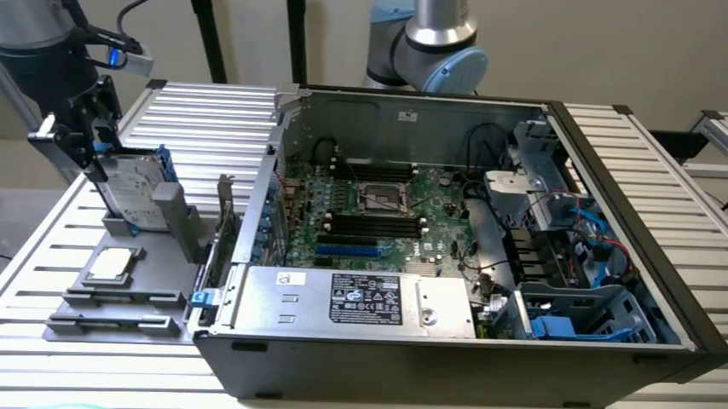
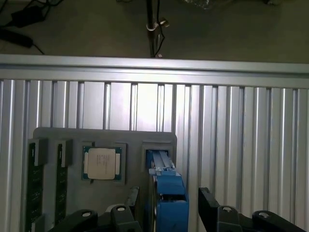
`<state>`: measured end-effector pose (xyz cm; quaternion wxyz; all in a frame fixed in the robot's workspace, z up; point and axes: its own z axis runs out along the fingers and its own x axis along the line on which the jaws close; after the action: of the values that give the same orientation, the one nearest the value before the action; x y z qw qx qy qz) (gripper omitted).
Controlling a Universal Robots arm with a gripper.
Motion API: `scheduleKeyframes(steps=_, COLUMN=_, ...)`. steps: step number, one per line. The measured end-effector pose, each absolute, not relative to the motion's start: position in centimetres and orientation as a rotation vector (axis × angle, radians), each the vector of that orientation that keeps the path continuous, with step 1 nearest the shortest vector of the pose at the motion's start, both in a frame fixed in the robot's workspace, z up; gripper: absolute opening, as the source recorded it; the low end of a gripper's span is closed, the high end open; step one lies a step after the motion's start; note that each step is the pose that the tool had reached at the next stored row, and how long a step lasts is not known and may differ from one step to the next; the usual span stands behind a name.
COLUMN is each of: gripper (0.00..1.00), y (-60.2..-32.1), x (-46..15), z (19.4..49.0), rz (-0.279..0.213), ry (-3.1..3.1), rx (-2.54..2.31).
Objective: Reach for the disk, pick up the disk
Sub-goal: 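Pick up the disk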
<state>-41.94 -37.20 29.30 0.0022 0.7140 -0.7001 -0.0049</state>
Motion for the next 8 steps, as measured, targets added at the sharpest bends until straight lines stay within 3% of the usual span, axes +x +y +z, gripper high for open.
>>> scheduleKeyframes(steps=5, gripper=0.6, y=-37.2, x=-41.95, z=29.29, rz=-0.015, ry=-2.197, rx=2.24)
scheduleKeyframes(steps=8, gripper=0.45, y=-37.2, x=-41.95, z=29.29, rz=-0.015, ry=-2.197, rx=2.24)
